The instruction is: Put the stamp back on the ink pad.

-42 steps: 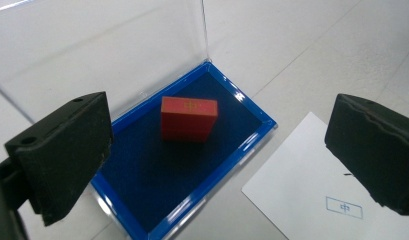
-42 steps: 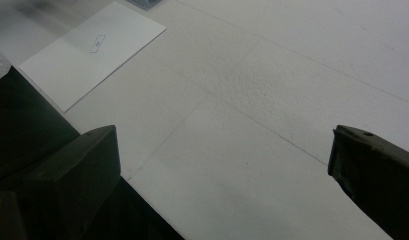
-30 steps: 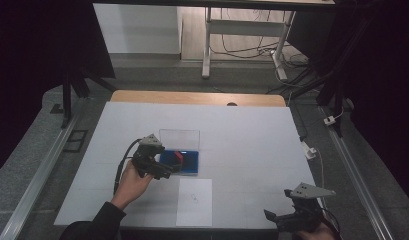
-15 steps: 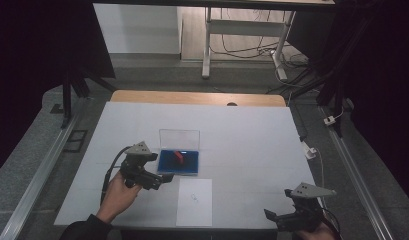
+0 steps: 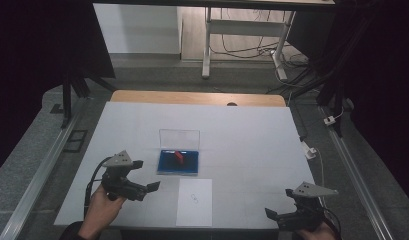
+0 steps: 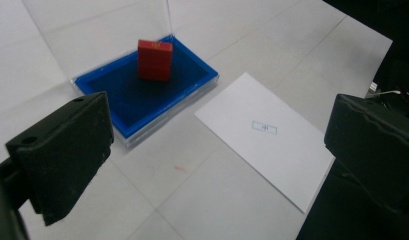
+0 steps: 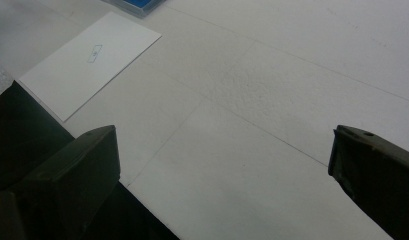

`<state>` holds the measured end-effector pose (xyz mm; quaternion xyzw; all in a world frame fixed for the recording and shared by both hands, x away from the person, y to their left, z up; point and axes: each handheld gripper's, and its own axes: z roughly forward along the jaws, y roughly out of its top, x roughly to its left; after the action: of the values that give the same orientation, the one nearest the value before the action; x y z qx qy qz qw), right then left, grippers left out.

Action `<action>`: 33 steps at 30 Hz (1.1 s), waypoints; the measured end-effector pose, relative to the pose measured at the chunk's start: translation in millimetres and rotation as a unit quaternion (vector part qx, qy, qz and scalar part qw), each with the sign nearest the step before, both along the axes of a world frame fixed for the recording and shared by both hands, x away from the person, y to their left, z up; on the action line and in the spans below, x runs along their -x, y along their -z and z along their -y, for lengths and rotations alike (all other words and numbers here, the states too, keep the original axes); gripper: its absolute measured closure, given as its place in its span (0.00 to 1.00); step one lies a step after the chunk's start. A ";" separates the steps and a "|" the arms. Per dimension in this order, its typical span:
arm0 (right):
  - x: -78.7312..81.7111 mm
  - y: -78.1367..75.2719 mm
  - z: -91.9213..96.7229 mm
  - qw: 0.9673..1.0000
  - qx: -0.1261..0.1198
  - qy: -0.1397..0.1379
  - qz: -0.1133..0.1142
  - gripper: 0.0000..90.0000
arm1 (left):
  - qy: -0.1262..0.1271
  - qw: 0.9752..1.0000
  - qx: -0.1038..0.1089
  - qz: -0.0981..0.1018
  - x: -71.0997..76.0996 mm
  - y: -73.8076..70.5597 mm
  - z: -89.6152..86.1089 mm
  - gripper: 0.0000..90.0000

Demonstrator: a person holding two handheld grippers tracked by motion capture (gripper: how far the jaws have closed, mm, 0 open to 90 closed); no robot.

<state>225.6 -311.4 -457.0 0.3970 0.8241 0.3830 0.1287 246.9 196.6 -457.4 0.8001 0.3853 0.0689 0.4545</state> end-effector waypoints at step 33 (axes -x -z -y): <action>0.0 0.0 -1.4 1.000 0.006 0.000 -0.003 0.00 | -0.094 0.993 -0.063 -0.042 54.6 18.9 -56.5 0.00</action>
<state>225.6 -310.1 -457.0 0.3969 0.8267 0.3775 0.1286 192.3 253.1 -476.2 0.7896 0.4724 0.1012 0.3784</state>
